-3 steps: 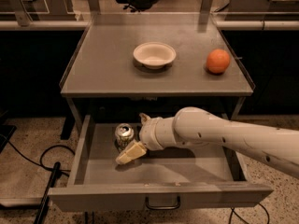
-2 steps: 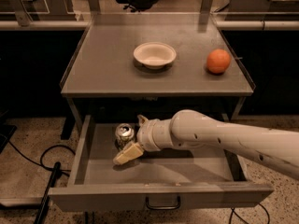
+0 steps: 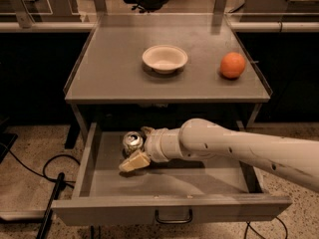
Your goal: Pick 7up can from top drawer and place on counter
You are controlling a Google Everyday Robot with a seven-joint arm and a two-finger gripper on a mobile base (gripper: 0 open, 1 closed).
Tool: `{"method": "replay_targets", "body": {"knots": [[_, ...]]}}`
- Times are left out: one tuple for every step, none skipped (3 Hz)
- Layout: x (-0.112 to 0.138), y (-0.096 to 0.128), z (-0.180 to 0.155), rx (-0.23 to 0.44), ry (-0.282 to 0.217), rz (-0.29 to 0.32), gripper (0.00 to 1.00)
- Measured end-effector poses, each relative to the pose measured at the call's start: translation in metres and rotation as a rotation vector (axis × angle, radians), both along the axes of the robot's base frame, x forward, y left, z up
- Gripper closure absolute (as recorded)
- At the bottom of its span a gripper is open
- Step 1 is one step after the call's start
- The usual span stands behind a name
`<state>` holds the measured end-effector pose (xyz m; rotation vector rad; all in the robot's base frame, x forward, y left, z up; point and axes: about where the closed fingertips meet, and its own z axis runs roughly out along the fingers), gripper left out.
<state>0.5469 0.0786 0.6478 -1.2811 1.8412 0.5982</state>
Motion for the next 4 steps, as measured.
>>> {"method": "replay_targets", "body": {"knots": [[0.0, 0.0, 0.0, 0.0, 0.0, 0.0, 0.41], [0.0, 0.0, 0.0, 0.0, 0.0, 0.0, 0.64], [0.0, 0.0001, 0.0, 0.0, 0.0, 0.0, 0.87], [-0.0034, 0.0012, 0.0016, 0.0, 0.007, -0.001, 1.0]]}}
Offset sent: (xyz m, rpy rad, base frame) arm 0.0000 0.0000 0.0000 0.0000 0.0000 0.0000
